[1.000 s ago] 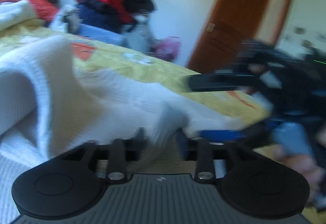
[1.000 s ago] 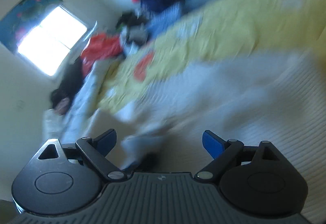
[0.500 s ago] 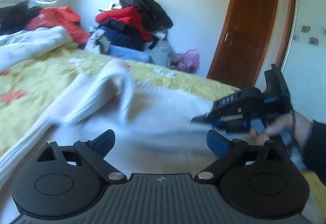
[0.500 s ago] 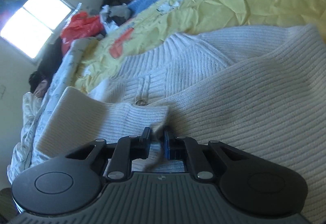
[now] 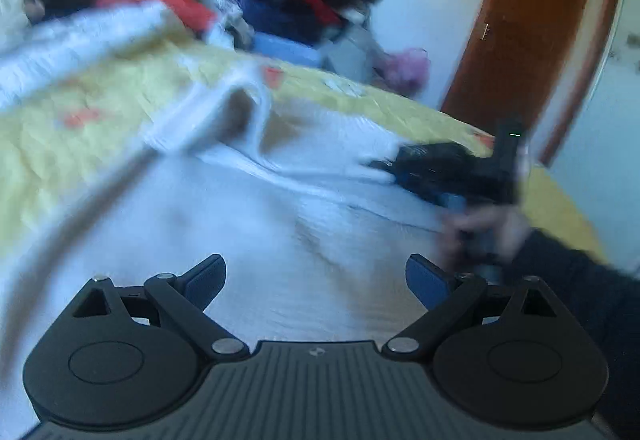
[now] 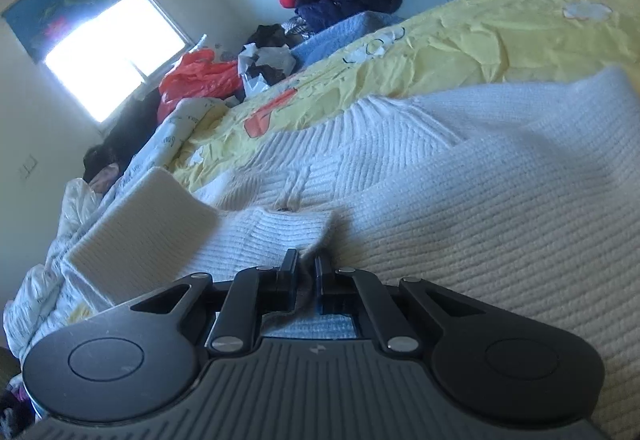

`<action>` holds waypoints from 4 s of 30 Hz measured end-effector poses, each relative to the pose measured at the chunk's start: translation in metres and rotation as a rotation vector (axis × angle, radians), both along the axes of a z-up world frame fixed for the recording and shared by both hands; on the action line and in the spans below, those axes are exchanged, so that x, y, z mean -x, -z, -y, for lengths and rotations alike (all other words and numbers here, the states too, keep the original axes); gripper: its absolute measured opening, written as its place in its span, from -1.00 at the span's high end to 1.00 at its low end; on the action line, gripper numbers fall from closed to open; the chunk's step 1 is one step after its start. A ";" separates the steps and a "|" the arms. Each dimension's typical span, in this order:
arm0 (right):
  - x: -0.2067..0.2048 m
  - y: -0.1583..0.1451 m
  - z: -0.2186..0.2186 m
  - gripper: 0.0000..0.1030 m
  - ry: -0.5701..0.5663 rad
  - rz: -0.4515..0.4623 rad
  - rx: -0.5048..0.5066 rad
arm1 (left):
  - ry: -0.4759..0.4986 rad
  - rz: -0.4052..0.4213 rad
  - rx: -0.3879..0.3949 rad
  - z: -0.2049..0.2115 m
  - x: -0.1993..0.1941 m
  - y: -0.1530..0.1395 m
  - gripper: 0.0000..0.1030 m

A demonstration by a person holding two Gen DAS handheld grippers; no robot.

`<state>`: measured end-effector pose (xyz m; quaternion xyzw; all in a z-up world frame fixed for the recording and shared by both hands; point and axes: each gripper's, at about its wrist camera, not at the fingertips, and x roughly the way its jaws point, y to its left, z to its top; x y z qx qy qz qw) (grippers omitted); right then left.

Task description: Fold small clothes

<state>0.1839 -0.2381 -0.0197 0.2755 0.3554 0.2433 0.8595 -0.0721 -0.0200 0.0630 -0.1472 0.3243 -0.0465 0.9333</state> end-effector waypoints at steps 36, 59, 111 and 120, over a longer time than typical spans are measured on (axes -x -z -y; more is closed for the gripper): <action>-0.013 -0.016 0.012 -0.19 -0.068 -0.208 -0.184 | -0.040 0.006 -0.068 -0.038 -0.035 0.021 -0.89; -0.002 -0.083 0.059 0.79 -0.091 0.004 0.050 | -0.072 0.013 -0.087 -0.053 -0.058 0.021 -0.89; 0.058 -0.059 0.008 0.31 -0.040 0.159 0.469 | 0.074 0.026 -0.321 -0.034 -0.201 0.040 -1.00; 0.102 -0.045 -0.008 -0.04 0.039 0.172 0.567 | 0.062 0.037 -0.375 -0.038 -0.140 0.044 -1.00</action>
